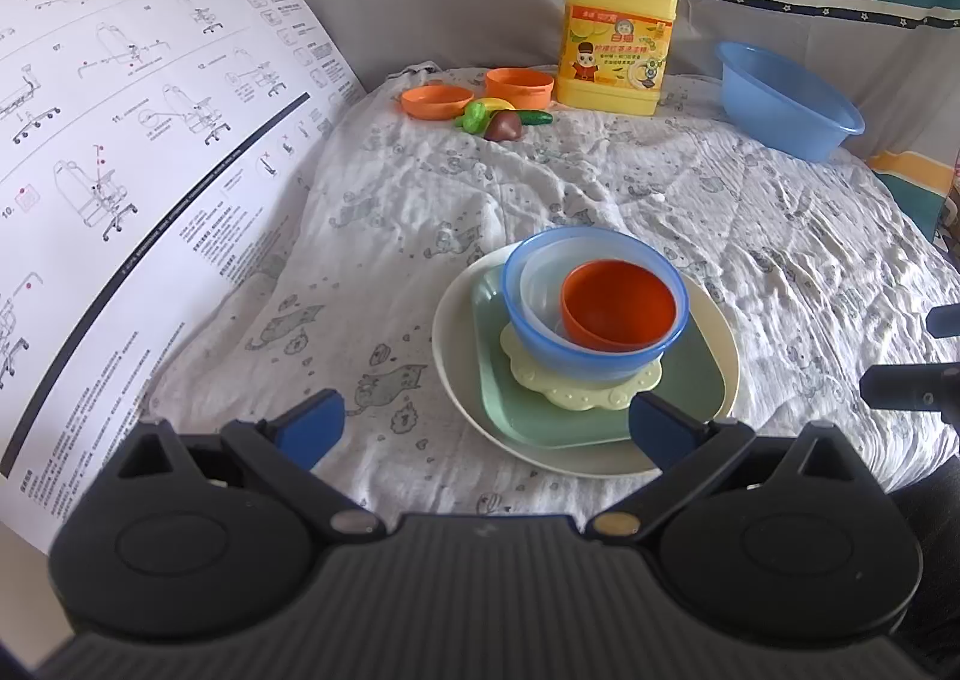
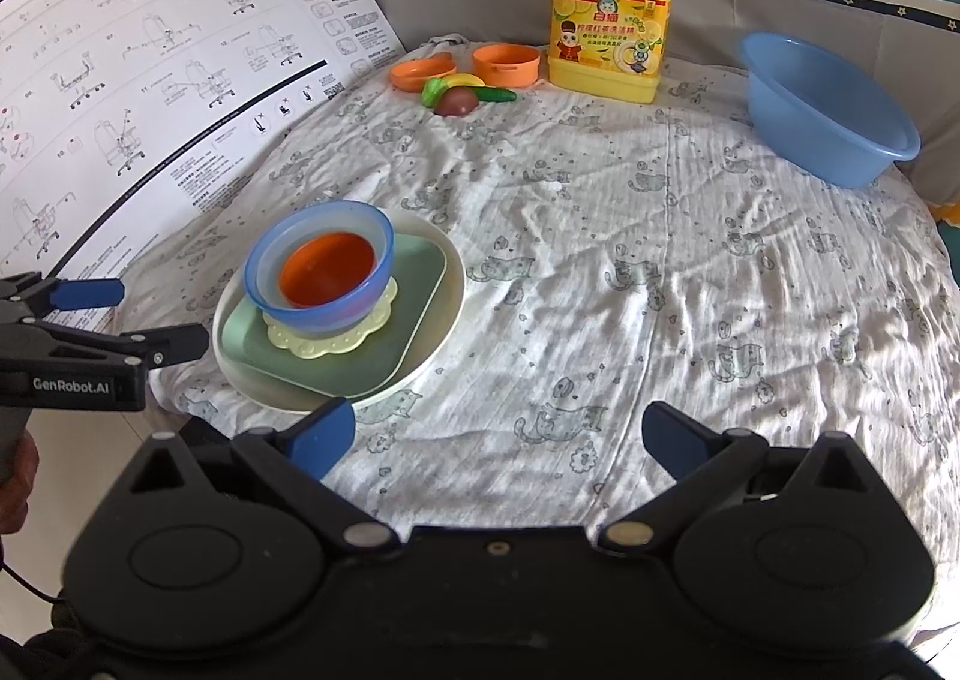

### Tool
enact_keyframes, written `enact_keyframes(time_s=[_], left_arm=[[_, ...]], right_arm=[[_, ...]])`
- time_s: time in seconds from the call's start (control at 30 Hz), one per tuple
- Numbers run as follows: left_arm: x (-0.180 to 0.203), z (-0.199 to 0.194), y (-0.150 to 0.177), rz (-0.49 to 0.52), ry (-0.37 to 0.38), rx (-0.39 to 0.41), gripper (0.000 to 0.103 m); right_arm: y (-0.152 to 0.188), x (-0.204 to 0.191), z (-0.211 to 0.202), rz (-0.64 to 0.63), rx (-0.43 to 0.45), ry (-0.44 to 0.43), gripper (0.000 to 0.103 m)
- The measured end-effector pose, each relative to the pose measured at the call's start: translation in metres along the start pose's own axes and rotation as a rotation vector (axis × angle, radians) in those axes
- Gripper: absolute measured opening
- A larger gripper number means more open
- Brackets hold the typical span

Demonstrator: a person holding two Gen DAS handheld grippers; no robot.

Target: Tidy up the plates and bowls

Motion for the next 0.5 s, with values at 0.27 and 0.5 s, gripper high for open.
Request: enact_keyframes(time_s=[0.27,0.5], left_arm=[[0.0010,-0.0009,-0.0003,0.006,-0.003,0.006,0.103],[0.0014,-0.0007,-0.0001,0.005,-0.001,0.006,0.103]], right_arm=[[-0.0001,0.0001,0.0000,0.000,-0.002,0.000,0.103],[0.0012,-0.0001,0.0010,0.000,-0.006,0.000,0.103]])
Point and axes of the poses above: each gripper's, at about its wrist camera, not at the fingertips, and z roughly the way its jaws point, x to its right, y to its underside, the point moved 7 cm from there along z, roughly the way its jaws point, and after that the axes turned 1 degree about y, right-handed, at the moved point
